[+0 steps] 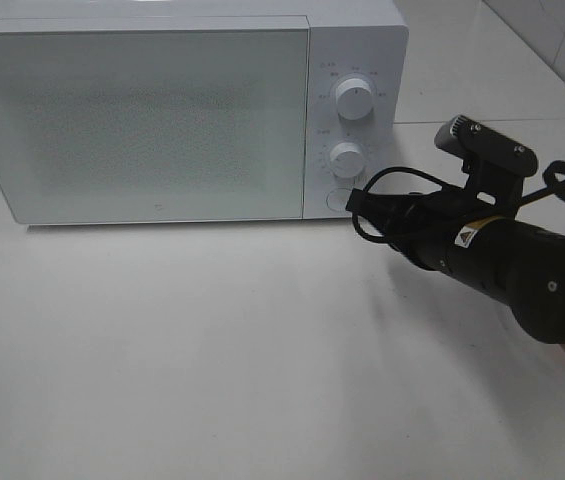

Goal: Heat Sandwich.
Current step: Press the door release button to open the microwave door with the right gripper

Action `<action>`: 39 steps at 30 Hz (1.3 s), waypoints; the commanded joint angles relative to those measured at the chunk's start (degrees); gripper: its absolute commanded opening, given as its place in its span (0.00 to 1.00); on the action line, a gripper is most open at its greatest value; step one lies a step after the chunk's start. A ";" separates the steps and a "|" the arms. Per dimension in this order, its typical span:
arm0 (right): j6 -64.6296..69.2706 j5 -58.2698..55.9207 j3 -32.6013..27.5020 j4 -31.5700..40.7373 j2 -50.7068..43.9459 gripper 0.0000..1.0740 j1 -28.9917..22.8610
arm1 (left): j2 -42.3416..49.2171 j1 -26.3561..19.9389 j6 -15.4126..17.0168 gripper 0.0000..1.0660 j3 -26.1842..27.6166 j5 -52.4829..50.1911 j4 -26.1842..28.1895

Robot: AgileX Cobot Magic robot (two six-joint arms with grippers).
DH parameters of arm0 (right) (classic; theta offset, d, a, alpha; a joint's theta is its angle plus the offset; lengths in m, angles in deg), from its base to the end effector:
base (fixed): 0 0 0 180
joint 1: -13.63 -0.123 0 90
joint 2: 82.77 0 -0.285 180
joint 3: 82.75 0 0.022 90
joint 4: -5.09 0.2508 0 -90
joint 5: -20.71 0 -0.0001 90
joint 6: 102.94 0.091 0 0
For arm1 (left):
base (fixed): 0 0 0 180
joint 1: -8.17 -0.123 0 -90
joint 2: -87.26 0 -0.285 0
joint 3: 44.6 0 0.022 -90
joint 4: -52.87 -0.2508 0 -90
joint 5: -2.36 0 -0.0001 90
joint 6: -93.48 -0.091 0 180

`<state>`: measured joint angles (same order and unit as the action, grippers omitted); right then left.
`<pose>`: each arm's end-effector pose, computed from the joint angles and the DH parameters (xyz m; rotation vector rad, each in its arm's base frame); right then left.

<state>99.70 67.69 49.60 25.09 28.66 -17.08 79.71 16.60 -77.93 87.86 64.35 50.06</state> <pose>0.2650 0.1310 0.1261 0.2681 1.9917 0.5105 -0.0079 0.0051 0.2806 -0.0064 2.0448 -0.1271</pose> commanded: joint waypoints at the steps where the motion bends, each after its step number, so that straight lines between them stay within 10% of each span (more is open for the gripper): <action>1: 6.19 2.58 0.17 -2.35 1.49 0.00 -0.11 | 1.38 -0.29 0.11 0.66 -0.06 -0.52 0.00; 39: 22.80 2.81 14.32 -0.80 15.87 0.00 0.06 | 1.38 -0.29 0.11 0.66 -0.06 -0.52 0.00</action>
<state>122.73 69.76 63.46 23.37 44.65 -17.08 79.71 16.60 -77.93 87.86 64.35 50.06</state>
